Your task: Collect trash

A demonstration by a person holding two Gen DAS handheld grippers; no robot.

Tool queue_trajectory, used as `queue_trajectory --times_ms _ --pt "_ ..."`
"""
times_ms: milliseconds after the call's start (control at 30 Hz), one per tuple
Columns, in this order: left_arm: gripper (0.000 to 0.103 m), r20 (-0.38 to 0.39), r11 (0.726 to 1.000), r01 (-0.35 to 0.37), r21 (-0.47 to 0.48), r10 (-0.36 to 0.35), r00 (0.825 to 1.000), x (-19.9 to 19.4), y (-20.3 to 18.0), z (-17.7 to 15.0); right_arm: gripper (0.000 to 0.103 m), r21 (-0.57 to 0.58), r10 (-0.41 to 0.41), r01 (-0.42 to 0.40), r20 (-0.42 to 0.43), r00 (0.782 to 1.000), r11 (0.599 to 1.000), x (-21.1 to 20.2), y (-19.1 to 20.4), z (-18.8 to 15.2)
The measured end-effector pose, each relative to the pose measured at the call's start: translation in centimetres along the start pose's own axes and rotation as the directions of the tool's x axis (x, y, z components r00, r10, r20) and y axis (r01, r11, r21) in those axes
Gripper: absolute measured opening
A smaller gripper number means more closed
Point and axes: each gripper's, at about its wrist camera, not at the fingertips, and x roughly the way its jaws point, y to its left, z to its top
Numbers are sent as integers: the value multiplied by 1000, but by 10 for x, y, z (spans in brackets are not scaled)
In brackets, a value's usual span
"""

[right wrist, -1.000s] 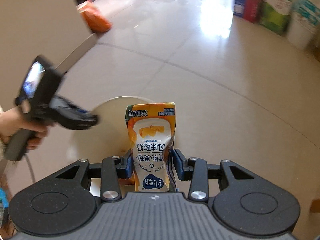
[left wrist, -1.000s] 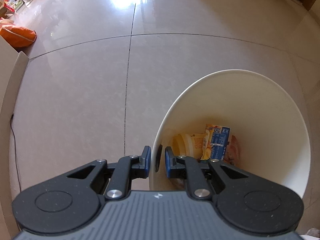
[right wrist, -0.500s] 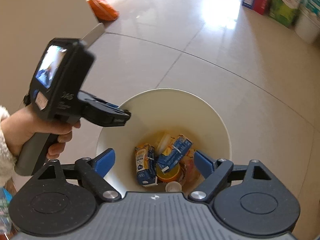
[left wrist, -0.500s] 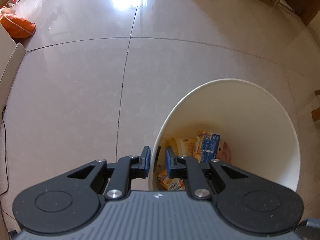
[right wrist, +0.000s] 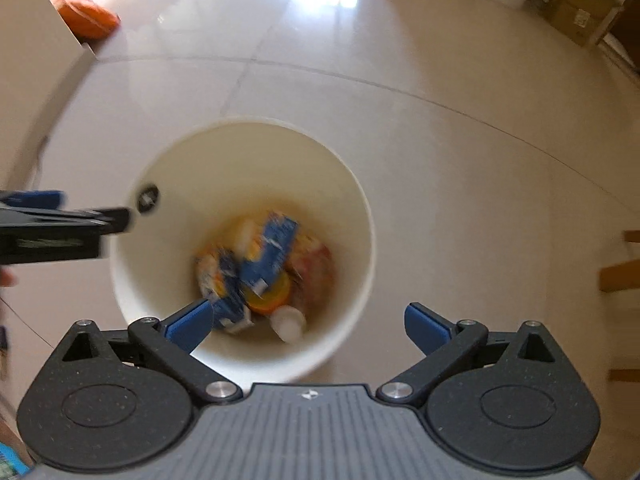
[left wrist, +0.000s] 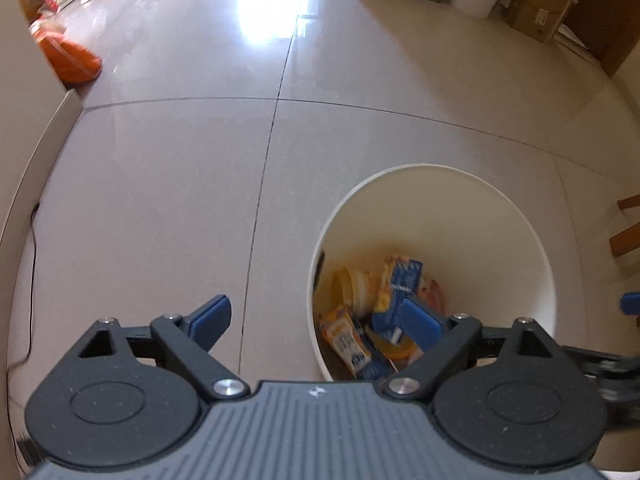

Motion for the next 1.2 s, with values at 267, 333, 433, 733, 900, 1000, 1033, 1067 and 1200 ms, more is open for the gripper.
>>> queue_trajectory --times_ms 267,333,433,733,900,1000,1033,1067,1200 --pt "96 15 998 -38 -46 39 999 -59 -11 -28 103 44 -90 90 -9 996 995 -5 -1 -22" --pt "96 8 997 -50 -54 50 999 -70 -13 -31 103 75 -93 93 -5 996 993 -9 -3 -26" --pt "96 15 997 -53 -57 54 998 -84 -20 -36 103 143 -63 65 -17 998 988 -13 -8 -35" --pt "96 -14 990 -121 -70 120 993 -103 -29 -58 103 254 12 -4 -30 999 967 -26 -13 -62" --pt "96 -27 987 -148 -56 146 989 -106 -34 -67 103 224 12 -6 -24 1000 975 -32 -11 -70" --pt "96 -31 985 -168 -47 167 986 -107 -37 -68 103 212 37 -31 -22 999 977 -37 -10 -73" --pt "96 -30 983 -179 -45 178 984 -107 -38 -69 103 211 44 -39 -19 999 977 -38 -11 -73" --pt "96 -31 982 -186 -43 185 982 -107 -39 -69 103 211 50 -45 -15 999 976 -40 -11 -74" --pt "96 -33 982 -184 -41 183 983 -106 -42 -69 103 211 71 -68 -6 997 975 -48 -14 -76"
